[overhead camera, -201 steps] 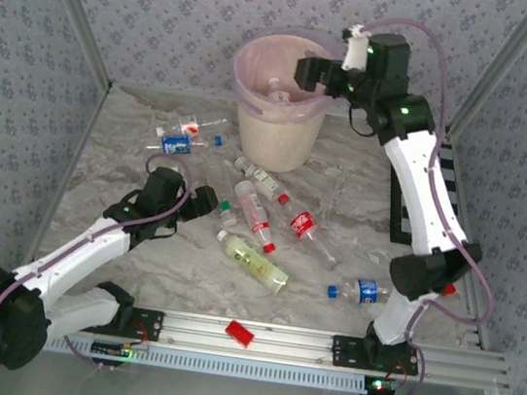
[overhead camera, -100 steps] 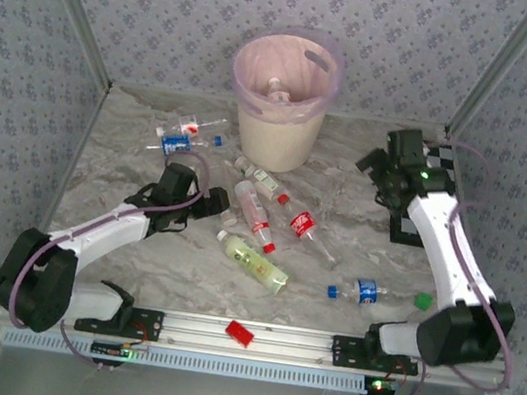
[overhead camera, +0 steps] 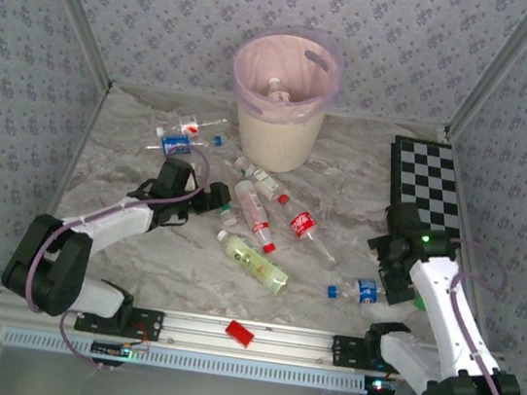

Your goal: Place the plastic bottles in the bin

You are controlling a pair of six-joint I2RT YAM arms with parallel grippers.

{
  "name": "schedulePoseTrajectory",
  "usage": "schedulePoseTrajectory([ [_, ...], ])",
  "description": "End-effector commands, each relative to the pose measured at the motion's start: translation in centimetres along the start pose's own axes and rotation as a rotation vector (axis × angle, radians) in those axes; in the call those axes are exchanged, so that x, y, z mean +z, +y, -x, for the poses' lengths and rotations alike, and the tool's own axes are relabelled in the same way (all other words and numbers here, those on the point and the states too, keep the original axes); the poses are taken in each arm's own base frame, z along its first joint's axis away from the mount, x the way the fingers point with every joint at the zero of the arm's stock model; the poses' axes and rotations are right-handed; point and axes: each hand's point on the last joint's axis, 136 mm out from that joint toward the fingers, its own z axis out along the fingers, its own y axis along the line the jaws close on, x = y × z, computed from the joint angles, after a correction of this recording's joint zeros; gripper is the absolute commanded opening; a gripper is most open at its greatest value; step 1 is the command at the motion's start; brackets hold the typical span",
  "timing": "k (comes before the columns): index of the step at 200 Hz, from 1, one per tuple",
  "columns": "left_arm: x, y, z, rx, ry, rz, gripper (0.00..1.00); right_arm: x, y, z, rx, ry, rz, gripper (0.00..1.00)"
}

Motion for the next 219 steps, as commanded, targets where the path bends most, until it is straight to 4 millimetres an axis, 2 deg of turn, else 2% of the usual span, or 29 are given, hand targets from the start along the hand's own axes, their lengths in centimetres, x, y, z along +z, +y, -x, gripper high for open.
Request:
schedulePoseTrajectory([
  [1, 0.0, -2.0, 1.2, 0.023, -0.012, -0.074, 0.99, 1.5, -2.4, -2.4, 0.055, 0.070, -0.102, 1.00],
  [46, -0.7, -1.7, 1.1, 0.016, -0.031, -0.070, 0.99, 5.6, -2.6, -4.3, 0.111, 0.123, -0.095, 1.00],
  [73, -1.3, -1.4, 1.0, 0.019, -0.041, -0.051, 0.99, 6.8, -1.1, -3.8, 0.088, 0.111, -0.078, 1.00],
  [101, -2.0, -1.0, 0.8, 0.008, -0.056, -0.041, 0.99, 7.4, -0.6, -2.9, 0.018, 0.071, -0.097, 1.00],
  [117, -2.2, -0.9, 0.6, 0.002, -0.055, -0.036, 0.99, 7.3, -0.2, -2.2, -0.038, 0.038, -0.108, 0.97],
  [139, -2.6, -0.9, 0.7, 0.002, -0.059, -0.032, 0.99, 7.3, -0.4, -1.8, -0.057, 0.024, -0.128, 0.77],
  [157, -2.8, -0.9, 0.8, 0.003, -0.066, -0.027, 0.99, 7.2, -0.4, -1.5, -0.074, 0.006, -0.118, 0.66],
  [188, -2.5, -0.8, 0.8, 0.004, -0.059, -0.019, 0.99, 6.7, -0.6, -1.5, -0.092, 0.006, -0.116, 0.58],
  [219, -2.6, -1.2, 0.6, 0.010, -0.054, -0.028, 0.99, 4.4, 0.3, -0.3, -0.118, -0.053, -0.057, 0.56],
])
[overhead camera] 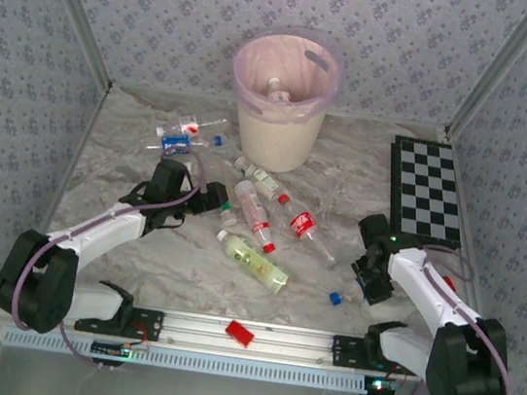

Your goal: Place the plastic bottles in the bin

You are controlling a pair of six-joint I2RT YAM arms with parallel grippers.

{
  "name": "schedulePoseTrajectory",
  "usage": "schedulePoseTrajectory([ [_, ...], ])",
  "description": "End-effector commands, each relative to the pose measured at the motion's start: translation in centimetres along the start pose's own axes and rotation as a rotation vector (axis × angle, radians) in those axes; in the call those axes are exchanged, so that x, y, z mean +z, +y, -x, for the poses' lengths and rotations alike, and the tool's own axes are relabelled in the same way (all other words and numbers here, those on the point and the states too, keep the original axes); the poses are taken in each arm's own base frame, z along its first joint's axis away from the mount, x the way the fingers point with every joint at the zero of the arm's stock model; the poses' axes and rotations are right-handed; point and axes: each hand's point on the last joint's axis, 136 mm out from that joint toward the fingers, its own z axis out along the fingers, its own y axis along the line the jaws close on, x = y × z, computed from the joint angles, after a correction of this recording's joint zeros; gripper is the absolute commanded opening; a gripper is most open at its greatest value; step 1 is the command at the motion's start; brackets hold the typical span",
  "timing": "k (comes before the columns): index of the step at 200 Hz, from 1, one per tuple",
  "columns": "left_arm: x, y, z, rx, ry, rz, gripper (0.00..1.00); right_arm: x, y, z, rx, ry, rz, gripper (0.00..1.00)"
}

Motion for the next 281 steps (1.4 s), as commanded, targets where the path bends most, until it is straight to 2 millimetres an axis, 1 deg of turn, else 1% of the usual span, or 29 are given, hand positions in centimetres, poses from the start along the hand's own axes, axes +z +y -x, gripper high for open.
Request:
schedulePoseTrajectory([
  [1, -0.3, -0.4, 0.3, -0.002, -0.009, -0.001, 0.99, -2.5, 0.2, 1.6, -0.032, -0.080, 0.028, 0.56],
  [22, -0.8, -0.7, 0.3, 0.002, -0.002, 0.003, 0.99, -4.7, 1.7, 3.1, -0.066, -0.159, 0.096, 0.54],
  [50, -1.7, -0.8, 0.4, 0.012, -0.002, 0.021, 0.99, -8.3, 4.9, 6.3, -0.122, -0.305, 0.203, 0.52],
  [70, -1.9, -0.6, 0.4, -0.004, -0.024, 0.029, 0.99, -11.3, 7.1, 8.4, -0.136, -0.437, 0.293, 0.42],
  [85, -1.8, -0.4, 0.4, -0.028, -0.033, 0.028, 0.98, -13.4, 9.2, 9.6, -0.153, -0.509, 0.380, 0.36],
  [102, -1.7, -0.3, 0.4, -0.062, -0.041, 0.034, 0.99, -16.4, 11.8, 10.8, -0.164, -0.580, 0.486, 0.34],
  [113, -1.6, -0.3, 0.6, -0.082, -0.050, 0.034, 0.99, -18.4, 13.9, 11.2, -0.199, -0.611, 0.556, 0.34],
  [124, -1.6, -0.4, 0.7, -0.101, -0.059, 0.026, 0.98, -21.0, 16.6, 11.3, -0.259, -0.642, 0.656, 0.33],
  [135, -1.5, -0.5, 0.7, -0.117, -0.062, 0.020, 0.98, -23.4, 18.8, 11.6, -0.317, -0.673, 0.714, 0.33],
  [139, -1.5, -0.4, 0.6, -0.125, -0.064, 0.022, 0.98, -23.4, 19.4, 11.5, -0.344, -0.674, 0.711, 0.31],
  [141, -1.5, -0.4, 0.6, -0.129, -0.064, 0.023, 0.98, -24.7, 19.9, 11.7, -0.348, -0.688, 0.737, 0.30],
  [144, -1.5, -0.4, 0.5, -0.134, -0.063, 0.025, 0.98, -25.6, 20.5, 11.7, -0.367, -0.693, 0.753, 0.29],
  [146, -1.5, -0.4, 0.5, -0.136, -0.062, 0.025, 0.98, -25.7, 20.9, 11.6, -0.386, -0.691, 0.754, 0.29],
  [152, -1.4, -0.3, 0.3, -0.143, -0.058, 0.029, 0.98, -27.0, 22.2, 11.5, -0.443, -0.699, 0.777, 0.27],
  [168, -1.4, -0.3, -0.4, -0.168, -0.048, 0.029, 0.98, -29.2, 25.7, 10.6, -0.610, -0.681, 0.802, 0.26],
  [179, -1.4, -0.4, -0.8, -0.176, -0.044, 0.025, 0.98, -30.2, 27.9, 9.8, -0.706, -0.650, 0.813, 0.23],
  [189, -1.5, -0.5, -1.0, -0.177, -0.048, 0.028, 0.98, -30.4, 29.5, 8.8, -0.798, -0.609, 0.803, 0.22],
  [193, -1.6, -0.5, -1.1, -0.177, -0.049, 0.029, 0.98, -31.0, 30.2, 8.4, -0.824, -0.607, 0.811, 0.22],
  [194, -1.6, -0.5, -1.1, -0.178, -0.050, 0.030, 0.98, -30.8, 30.4, 8.3, -0.831, -0.603, 0.806, 0.20],
  [197, -1.7, -0.6, -1.2, -0.175, -0.052, 0.030, 0.98, -31.4, 30.7, 8.1, -0.848, -0.609, 0.814, 0.17],
  [203, -1.8, -0.5, -1.3, -0.174, -0.054, 0.034, 0.98, -31.8, 31.7, 7.6, -0.883, -0.614, 0.816, 0.16],
  [221, -2.4, -0.6, -1.5, -0.169, -0.062, 0.039, 0.98, -33.8, 33.8, 5.6, -0.979, -0.656, 0.850, 0.16],
  [227, -2.5, -0.5, -1.5, -0.169, -0.062, 0.042, 0.98, -34.4, 34.2, 5.1, -1.000, -0.675, 0.861, 0.16],
  [232, -2.7, -0.5, -1.6, -0.167, -0.064, 0.042, 0.98, -34.9, 34.6, 4.6, -1.016, -0.691, 0.873, 0.12],
  [249, -3.3, -0.5, -1.6, -0.165, -0.076, 0.046, 0.98, -36.3, 35.8, 2.9, -1.067, -0.722, 0.921, 0.11],
  [265, -3.8, -0.3, -1.6, -0.165, -0.085, 0.049, 0.98, -37.0, 37.2, 1.9, -1.094, -0.739, 0.965, 0.11],
  [268, -3.8, -0.3, -1.6, -0.165, -0.087, 0.048, 0.98, -36.8, 37.6, 1.8, -1.099, -0.738, 0.965, 0.11],
  [278, -3.9, -0.3, -1.7, -0.169, -0.088, 0.046, 0.98, -36.9, 38.7, 1.5, -1.117, -0.749, 0.983, 0.11],
  [281, -3.9, -0.3, -1.7, -0.170, -0.089, 0.045, 0.98, -36.6, 39.2, 1.3, -1.121, -0.746, 0.981, 0.11],
])
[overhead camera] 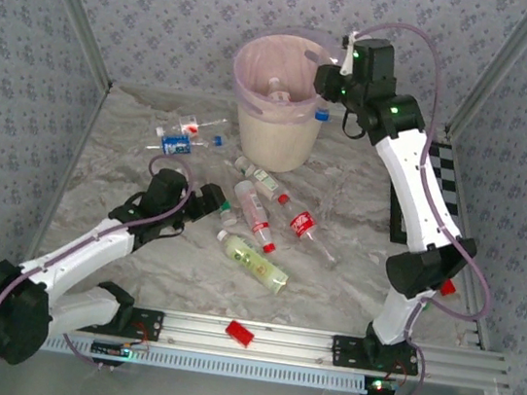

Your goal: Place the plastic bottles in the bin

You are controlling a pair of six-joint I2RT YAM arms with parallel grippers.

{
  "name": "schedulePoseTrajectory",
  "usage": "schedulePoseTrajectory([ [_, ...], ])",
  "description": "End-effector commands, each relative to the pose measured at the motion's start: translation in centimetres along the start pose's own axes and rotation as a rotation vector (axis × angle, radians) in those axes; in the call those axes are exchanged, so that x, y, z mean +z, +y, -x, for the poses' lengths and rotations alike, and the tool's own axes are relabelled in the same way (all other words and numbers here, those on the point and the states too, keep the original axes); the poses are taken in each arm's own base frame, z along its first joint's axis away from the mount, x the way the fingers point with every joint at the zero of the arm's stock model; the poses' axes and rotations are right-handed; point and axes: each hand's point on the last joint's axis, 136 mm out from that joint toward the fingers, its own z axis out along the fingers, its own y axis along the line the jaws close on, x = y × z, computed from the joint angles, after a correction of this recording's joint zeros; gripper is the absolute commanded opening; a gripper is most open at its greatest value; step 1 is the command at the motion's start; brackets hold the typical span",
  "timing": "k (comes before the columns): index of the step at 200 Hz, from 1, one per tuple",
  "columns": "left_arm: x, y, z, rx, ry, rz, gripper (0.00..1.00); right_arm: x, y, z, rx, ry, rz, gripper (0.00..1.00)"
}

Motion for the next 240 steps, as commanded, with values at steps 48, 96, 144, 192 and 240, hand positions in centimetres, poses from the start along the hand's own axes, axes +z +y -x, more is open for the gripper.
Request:
schedulePoseTrajectory([
  [48, -0.8, 1.3, -0.9, -0.018, -0.004, 0.027, 0.98, 6.8, 2.9, 1.5, -0.076, -0.034, 0.104, 0.07],
  [96, -1.1, 1.5, -0.8, -0.013, -0.014, 0.041, 0.98, 10.9, 4.0, -0.5, -0.136, -0.025, 0.089, 0.07],
  [144, -0.7, 1.3, -0.7, -0.006, -0.001, 0.051, 0.98, 14.2, 3.8, -3.3, -0.189, 0.018, 0.058, 0.13],
  [192, 0.1, 1.1, -0.7, 0.008, 0.017, 0.068, 0.98, 15.7, 3.8, -4.4, -0.208, 0.028, 0.068, 0.43],
  [240, 0.7, 1.0, -1.1, 0.010, 0.027, 0.075, 0.98, 15.0, 3.5, -3.5, -0.211, 0.012, 0.050, 0.69],
])
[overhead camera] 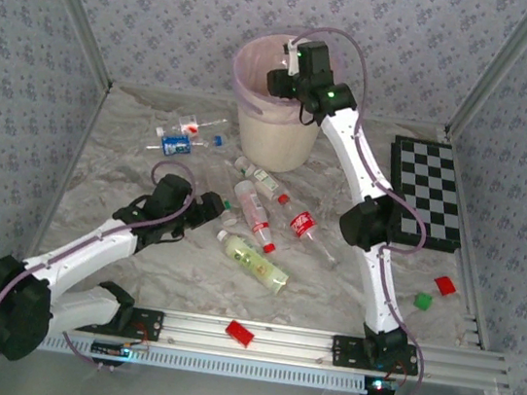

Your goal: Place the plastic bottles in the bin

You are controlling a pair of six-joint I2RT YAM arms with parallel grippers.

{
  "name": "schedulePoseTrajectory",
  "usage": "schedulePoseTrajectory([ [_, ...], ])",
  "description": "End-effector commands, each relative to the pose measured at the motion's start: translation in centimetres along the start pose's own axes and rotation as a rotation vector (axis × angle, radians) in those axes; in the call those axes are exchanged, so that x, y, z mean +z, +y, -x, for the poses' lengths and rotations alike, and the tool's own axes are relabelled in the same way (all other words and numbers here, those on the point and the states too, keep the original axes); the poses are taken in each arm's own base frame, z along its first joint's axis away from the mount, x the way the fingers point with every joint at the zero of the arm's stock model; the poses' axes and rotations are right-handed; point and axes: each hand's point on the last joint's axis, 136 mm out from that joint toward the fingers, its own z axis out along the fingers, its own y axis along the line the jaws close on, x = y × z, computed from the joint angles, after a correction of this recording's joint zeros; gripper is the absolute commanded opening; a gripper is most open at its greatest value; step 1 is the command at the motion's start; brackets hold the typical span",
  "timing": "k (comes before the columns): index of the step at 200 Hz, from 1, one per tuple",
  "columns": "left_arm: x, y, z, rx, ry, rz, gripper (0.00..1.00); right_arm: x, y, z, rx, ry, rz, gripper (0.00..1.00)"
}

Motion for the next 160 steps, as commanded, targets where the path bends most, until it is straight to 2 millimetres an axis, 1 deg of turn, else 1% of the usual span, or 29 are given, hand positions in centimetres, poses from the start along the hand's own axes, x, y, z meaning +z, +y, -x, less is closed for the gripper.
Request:
schedulePoseTrajectory([
  [1, -0.1, -1.1, 0.7, 0.012, -0.024, -0.016, 0.98, -1.2, -0.5, 2.2, -0.013, -0.061, -0.028, 0.70],
  [11, 0.0, -1.0, 0.6, 0.012, -0.022, -0.011, 0.98, -1.6, -0.6, 2.6, -0.015, -0.073, -0.030, 0.82],
  [13, 0.0, -1.0, 0.6, 0.011, -0.022, -0.011, 0.98, -1.7, -0.6, 2.8, -0.016, -0.076, -0.030, 0.87],
  [16, 0.0, -1.0, 0.6, 0.012, -0.021, -0.012, 0.98, -1.9, -0.6, 3.0, -0.017, -0.081, -0.030, 0.98],
  [19, 0.0, -1.0, 0.6, 0.013, -0.021, -0.012, 0.98, -2.1, -0.6, 3.2, -0.018, -0.086, -0.030, 1.00],
  [30, 0.0, -1.0, 0.6, 0.013, -0.023, -0.009, 0.98, -2.9, -0.3, 4.0, -0.028, -0.107, -0.023, 1.00],
  [46, -0.1, -1.1, 0.9, 0.017, -0.031, -0.007, 0.97, -4.7, 0.1, 5.6, -0.041, -0.145, -0.012, 1.00],
  [75, -0.6, -2.3, 2.2, 0.067, -0.057, 0.005, 0.97, -9.2, 0.6, 8.5, -0.051, -0.211, 0.003, 1.00],
  [90, -0.8, -3.2, 3.1, 0.102, -0.073, 0.009, 0.97, -11.5, 0.6, 9.5, -0.055, -0.230, 0.009, 1.00],
  [100, -0.6, -3.5, 3.4, 0.110, -0.072, 0.013, 0.97, -12.9, 0.5, 9.8, -0.055, -0.237, 0.007, 1.00],
  [115, 0.1, -4.1, 3.6, 0.108, -0.065, 0.008, 0.97, -14.5, -0.1, 9.6, -0.044, -0.225, 0.001, 1.00],
  [131, 1.1, -4.6, 3.1, 0.094, -0.030, -0.011, 0.96, -16.6, -1.3, 9.1, -0.015, -0.208, -0.002, 1.00],
  [142, 1.5, -4.6, 2.8, 0.091, -0.017, -0.002, 0.96, -18.1, -2.7, 8.6, 0.025, -0.202, -0.014, 1.00],
  [147, 1.6, -4.5, 2.6, 0.095, -0.015, 0.014, 0.97, -18.2, -3.6, 7.8, 0.049, -0.183, -0.024, 1.00],
  [153, 1.6, -4.2, 2.6, 0.094, -0.019, 0.036, 0.97, -19.0, -4.8, 7.3, 0.076, -0.181, -0.038, 1.00],
  [154, 1.6, -4.2, 2.7, 0.092, -0.023, 0.040, 0.97, -18.8, -5.0, 7.1, 0.081, -0.176, -0.040, 1.00],
  [160, 1.6, -3.9, 2.8, 0.083, -0.031, 0.060, 0.96, -19.5, -6.1, 6.3, 0.113, -0.169, -0.051, 1.00],
])
